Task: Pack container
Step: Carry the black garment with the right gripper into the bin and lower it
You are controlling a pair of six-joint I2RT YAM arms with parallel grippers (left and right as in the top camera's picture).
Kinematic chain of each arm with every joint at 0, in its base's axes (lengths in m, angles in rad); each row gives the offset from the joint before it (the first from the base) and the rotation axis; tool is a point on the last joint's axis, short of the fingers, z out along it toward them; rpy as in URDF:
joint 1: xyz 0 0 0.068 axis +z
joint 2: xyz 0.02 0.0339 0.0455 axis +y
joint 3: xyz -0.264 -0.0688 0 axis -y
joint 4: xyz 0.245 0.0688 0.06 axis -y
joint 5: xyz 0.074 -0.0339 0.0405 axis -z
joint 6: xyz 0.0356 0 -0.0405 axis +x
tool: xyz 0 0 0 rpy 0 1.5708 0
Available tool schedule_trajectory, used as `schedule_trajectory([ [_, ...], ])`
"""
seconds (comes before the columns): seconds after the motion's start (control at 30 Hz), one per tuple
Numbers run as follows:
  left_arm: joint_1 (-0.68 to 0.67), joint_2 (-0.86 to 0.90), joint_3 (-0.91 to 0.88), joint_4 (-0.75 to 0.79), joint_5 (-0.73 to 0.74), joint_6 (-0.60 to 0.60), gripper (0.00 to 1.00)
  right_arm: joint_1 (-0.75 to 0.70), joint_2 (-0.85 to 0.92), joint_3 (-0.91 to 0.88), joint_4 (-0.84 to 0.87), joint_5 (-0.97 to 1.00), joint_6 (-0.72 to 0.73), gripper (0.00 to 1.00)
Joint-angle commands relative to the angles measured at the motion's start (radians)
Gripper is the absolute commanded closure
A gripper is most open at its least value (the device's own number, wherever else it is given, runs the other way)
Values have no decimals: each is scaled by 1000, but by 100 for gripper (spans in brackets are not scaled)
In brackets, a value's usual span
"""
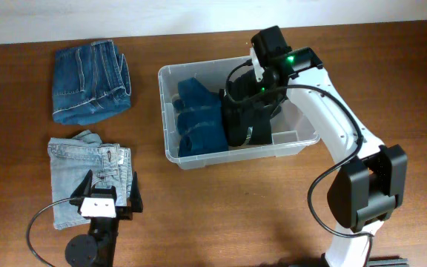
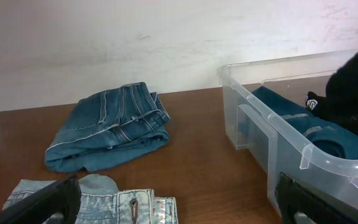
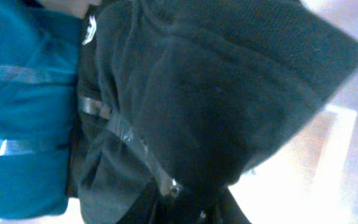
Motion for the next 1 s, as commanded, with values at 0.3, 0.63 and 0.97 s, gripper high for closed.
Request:
schedule_trajectory([
  [0.3,3,-5,-5,-1,11,12,0,-62,24,-21,-12,109,26,68],
  [0.63,3,-5,-6,-1,11,12,1,-5,24,-21,-3,-10,21,67],
  [0.97,3,-5,-5,-1,11,12,1,12,124,-24,22,-47,22,96],
])
